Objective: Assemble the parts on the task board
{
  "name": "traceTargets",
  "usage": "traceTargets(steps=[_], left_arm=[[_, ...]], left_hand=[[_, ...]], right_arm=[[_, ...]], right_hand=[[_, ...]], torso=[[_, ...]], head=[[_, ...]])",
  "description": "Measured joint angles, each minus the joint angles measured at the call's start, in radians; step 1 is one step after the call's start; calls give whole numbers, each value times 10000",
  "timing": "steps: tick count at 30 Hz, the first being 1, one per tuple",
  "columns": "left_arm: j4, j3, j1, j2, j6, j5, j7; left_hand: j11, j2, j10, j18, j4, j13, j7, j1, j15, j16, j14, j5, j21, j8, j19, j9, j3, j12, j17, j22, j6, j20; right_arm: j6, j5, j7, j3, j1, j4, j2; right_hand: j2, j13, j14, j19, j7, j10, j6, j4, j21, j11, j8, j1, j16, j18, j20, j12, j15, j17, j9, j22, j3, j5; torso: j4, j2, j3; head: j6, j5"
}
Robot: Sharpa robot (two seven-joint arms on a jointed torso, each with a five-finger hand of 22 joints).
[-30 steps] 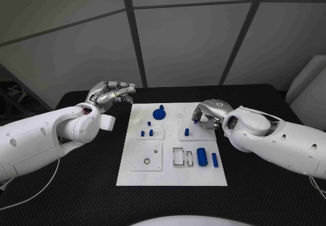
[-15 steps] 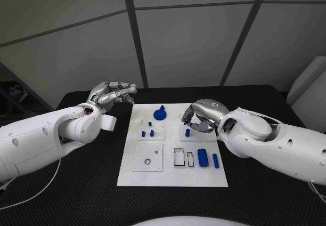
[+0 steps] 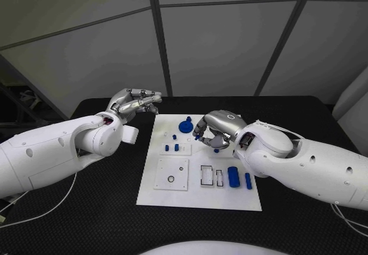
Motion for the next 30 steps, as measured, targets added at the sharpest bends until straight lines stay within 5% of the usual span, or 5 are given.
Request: traceTargets(steps=[8, 22, 30], left_arm=[[-3, 0, 0, 66, 2, 1, -6], [1, 0, 2, 110, 5, 3, -14], [-8, 1, 2, 148, 9, 3, -18]], left_hand=[[0, 0, 0, 0, 0, 0, 0, 0, 0, 0, 0, 0, 0, 0, 0, 1, 0, 0, -8, -5, 0, 0], [0, 0, 0, 1, 0, 0, 0, 0, 0, 0, 0, 0, 0, 0, 0, 2, 0, 0, -7, -7, 0, 0], [0, 0, 0, 1, 0, 1, 0, 0, 0, 0, 0, 0, 0, 0, 0, 2, 0, 0, -6, -6, 0, 0]], right_arm=[[36, 259, 182, -294, -261, -288, 603], [230, 437, 360, -352, -558, -541, 1000], [385, 468, 404, -535, -583, -549, 1011]], right_hand=[[0, 0, 0, 0, -3, 0, -4, 0, 0, 0, -22, 0, 0, 0, 0, -49, 0, -1, 2, -1, 0, 0], [-1, -8, 0, -1, -10, -37, -14, 0, 0, 36, -58, 1, 0, -1, 0, -95, 0, -3, -2, -11, 0, 89], [2, -8, 0, -1, -20, -37, -27, -1, 0, 36, -60, -2, 0, -1, 0, -95, 0, -4, -9, -11, 0, 89]], torso=[[-15, 0, 4], [-16, -7, 9], [-25, -7, 10]], head=[[-120, 265], [-241, 446], [-294, 494]])
